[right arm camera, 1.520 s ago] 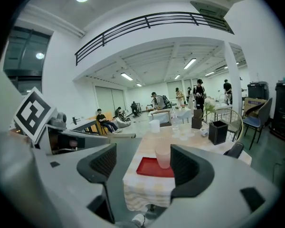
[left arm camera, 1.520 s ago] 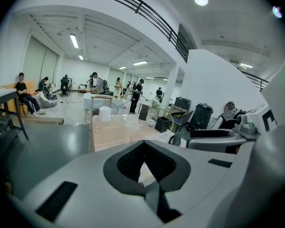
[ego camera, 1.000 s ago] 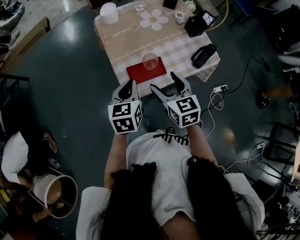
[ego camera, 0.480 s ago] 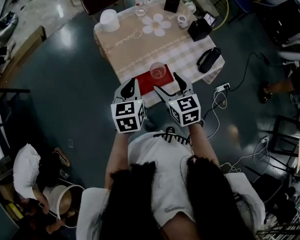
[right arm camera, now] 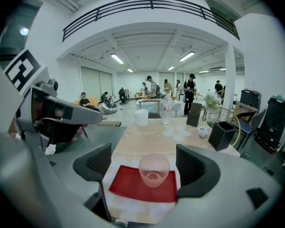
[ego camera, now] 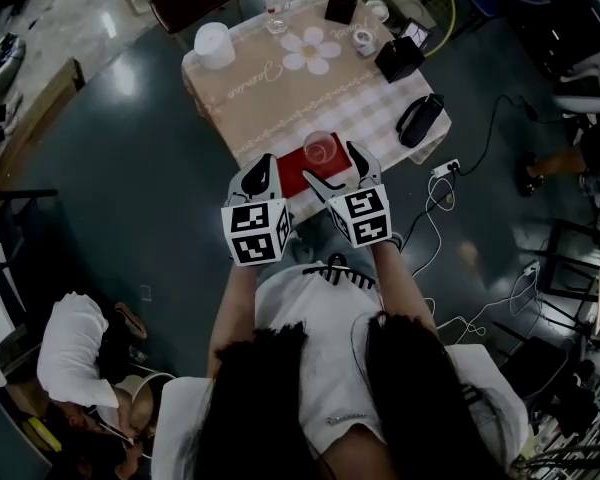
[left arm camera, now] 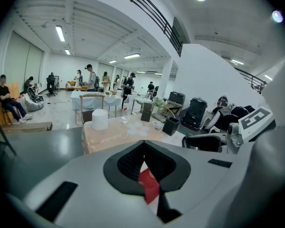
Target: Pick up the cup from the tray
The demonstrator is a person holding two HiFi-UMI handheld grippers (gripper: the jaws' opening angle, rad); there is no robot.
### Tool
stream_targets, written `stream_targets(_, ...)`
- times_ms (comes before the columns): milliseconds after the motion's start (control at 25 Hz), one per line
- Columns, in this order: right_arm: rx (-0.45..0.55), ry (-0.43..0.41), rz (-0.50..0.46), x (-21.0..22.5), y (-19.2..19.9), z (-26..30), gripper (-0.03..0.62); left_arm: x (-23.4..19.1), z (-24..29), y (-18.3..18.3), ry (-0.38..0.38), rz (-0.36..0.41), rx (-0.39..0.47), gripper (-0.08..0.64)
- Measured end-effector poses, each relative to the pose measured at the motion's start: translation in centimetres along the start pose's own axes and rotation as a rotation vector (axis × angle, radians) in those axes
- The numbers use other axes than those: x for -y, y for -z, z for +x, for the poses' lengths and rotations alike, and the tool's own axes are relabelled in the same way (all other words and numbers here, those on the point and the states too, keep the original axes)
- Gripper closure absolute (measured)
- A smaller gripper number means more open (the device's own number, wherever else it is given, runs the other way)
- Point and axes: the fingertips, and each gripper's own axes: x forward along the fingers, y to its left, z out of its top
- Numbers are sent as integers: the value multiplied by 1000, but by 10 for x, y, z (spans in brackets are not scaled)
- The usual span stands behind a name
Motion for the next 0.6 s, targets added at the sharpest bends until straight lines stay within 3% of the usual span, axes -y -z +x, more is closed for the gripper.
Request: stream_targets(600,-71,-23,45,19,32,53,170,-6,35,12,-31,17,-66,552)
